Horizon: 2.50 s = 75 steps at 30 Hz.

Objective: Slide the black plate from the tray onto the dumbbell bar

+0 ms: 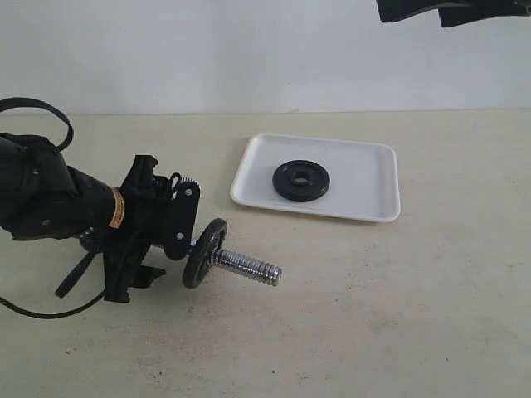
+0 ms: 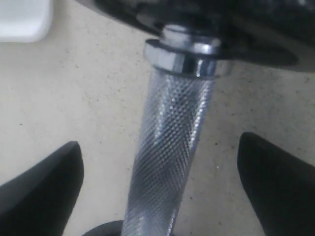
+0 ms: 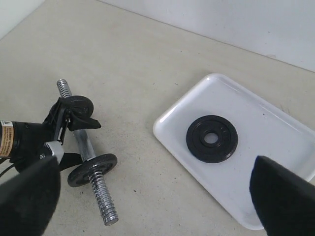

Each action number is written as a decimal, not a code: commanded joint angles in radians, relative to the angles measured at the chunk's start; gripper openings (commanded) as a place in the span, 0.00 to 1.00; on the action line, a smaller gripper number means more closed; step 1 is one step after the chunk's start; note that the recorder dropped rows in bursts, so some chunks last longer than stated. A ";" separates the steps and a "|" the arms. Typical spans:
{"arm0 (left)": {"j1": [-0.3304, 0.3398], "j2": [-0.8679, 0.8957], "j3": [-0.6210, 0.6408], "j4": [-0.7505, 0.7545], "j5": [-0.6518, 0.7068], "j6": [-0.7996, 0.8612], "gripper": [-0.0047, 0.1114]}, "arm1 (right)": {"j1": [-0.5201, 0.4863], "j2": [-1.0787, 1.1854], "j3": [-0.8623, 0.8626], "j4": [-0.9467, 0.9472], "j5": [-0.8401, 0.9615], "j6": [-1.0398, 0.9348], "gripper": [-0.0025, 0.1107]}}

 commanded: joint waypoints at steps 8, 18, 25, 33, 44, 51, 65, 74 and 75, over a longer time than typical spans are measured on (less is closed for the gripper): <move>0.002 0.041 -0.004 -0.002 -0.121 -0.020 0.66 | 0.000 -0.002 -0.004 0.016 -0.006 -0.011 0.84; 0.002 0.068 -0.004 -0.002 -0.150 -0.020 0.63 | 0.000 -0.002 -0.004 0.027 -0.006 -0.013 0.84; 0.002 0.068 -0.004 -0.002 -0.147 -0.035 0.29 | 0.000 -0.002 -0.004 0.027 -0.006 -0.013 0.84; 0.002 0.074 -0.004 -0.002 -0.150 -0.035 0.22 | 0.000 -0.002 -0.004 0.027 -0.006 -0.013 0.84; 0.002 0.162 -0.004 -0.029 -0.146 -0.096 0.13 | 0.000 -0.002 -0.004 0.027 -0.006 -0.013 0.84; 0.002 0.139 -0.008 -0.044 -0.146 -0.245 0.08 | 0.000 0.011 -0.004 0.027 -0.008 -0.013 0.84; 0.002 0.036 -0.008 -0.044 -0.146 -0.424 0.08 | 0.000 0.066 0.043 0.056 -0.044 -0.057 0.84; 0.002 -0.052 -0.008 -0.044 -0.146 -0.438 0.08 | 0.000 0.066 0.043 0.058 -0.044 -0.057 0.84; 0.002 -0.058 -0.008 -0.044 -0.146 -0.438 0.08 | 0.000 0.066 0.043 0.058 -0.044 -0.057 0.84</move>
